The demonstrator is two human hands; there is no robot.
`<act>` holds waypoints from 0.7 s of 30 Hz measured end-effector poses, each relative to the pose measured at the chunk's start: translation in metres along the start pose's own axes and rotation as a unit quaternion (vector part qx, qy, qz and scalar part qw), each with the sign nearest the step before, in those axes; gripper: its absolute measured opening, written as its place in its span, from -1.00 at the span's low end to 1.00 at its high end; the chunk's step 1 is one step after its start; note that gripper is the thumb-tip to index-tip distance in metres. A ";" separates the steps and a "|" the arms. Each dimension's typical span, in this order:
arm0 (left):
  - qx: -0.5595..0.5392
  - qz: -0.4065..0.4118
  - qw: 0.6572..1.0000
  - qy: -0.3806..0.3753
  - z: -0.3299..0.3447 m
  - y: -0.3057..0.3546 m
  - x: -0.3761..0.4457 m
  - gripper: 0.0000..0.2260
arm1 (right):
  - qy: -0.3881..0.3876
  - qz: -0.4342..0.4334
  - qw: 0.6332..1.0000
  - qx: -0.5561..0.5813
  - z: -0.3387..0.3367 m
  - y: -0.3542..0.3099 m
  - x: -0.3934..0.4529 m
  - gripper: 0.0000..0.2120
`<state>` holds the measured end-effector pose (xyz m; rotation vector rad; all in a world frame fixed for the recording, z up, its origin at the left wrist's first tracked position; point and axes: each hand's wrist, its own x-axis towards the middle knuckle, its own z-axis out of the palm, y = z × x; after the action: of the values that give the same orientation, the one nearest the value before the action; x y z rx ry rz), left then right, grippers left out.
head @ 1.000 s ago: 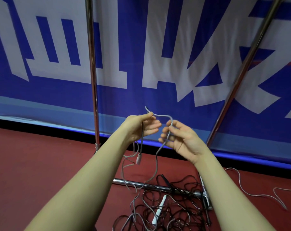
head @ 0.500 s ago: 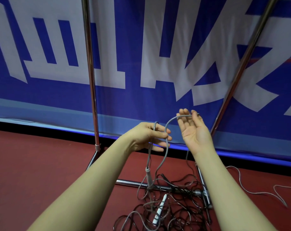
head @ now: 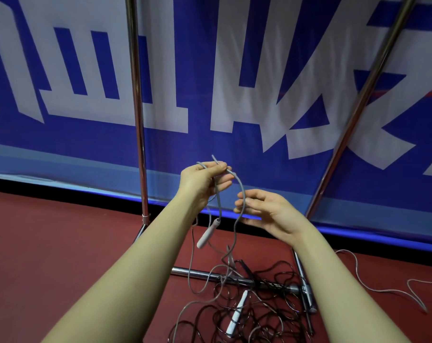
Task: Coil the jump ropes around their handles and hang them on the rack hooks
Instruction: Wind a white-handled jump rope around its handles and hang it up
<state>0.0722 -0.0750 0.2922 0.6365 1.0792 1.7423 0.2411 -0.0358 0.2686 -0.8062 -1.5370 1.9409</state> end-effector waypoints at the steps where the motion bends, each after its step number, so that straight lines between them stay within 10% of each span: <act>1: -0.003 -0.005 1.000 -0.003 -0.001 -0.001 0.000 -0.95 | 0.017 -0.011 1.000 -0.017 0.001 0.000 0.000 -0.89; 10: 0.167 -0.176 0.959 -0.143 -0.010 -0.010 -0.008 -0.84 | 0.137 -0.159 0.952 0.222 -0.001 -0.013 0.005 -0.83; 21: 0.151 -0.141 0.961 -0.184 0.000 -0.012 -0.013 -0.91 | 0.173 -0.176 0.910 0.333 -0.006 -0.008 0.011 -0.89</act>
<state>0.0831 -0.0853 0.2818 0.9072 1.1147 1.1657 0.2389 -0.0222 0.2739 -0.4876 -0.6694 1.7521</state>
